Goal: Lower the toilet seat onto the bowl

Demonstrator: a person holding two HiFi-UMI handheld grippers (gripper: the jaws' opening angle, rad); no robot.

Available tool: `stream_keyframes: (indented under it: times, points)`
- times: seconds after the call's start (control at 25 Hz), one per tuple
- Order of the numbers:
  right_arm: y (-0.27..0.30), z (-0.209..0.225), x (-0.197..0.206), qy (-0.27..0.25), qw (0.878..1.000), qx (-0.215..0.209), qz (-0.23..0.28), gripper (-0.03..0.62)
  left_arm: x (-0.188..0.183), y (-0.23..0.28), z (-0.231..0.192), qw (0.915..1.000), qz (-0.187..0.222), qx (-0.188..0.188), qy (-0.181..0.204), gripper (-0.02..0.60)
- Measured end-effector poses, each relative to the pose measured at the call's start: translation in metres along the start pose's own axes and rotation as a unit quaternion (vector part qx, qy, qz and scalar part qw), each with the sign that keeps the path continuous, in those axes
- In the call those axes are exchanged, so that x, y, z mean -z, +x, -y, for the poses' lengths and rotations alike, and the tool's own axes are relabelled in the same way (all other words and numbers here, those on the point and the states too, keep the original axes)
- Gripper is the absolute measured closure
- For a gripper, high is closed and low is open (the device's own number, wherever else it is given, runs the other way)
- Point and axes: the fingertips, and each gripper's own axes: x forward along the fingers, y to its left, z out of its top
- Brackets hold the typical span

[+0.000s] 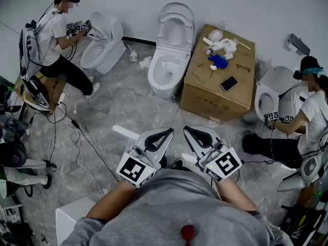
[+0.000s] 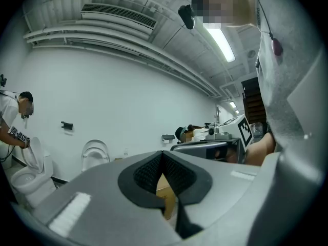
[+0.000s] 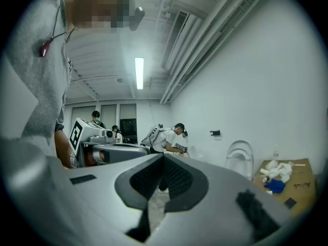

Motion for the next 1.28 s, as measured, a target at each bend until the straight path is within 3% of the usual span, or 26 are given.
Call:
stream_keyframes:
  times: [0.28, 0.76, 1.08, 1.28]
  points:
    - [0.029, 0.018, -0.004, 0.010, 1.000, 0.006, -0.004, 0.580, 0.000, 0.010, -0.038, 0.9999, -0.004, 0.008, -0.013, 0.572]
    - [0.107, 0.054, -0.013, 0.019, 0.999, 0.039, -0.012, 0.580, -0.005, 0.033, -0.121, 0.9982, -0.012, 0.058, -0.012, 0.572]
    - [0.159, 0.068, -0.013, 0.016, 0.998, 0.061, -0.026, 0.580, -0.007, 0.037, -0.176, 0.9962, -0.020, 0.076, -0.037, 0.573]
    - [0.195, 0.073, -0.015, 0.015, 0.997, 0.075, -0.029, 0.580, -0.010, 0.032, -0.214, 0.9952, -0.006, 0.094, -0.025, 0.573]
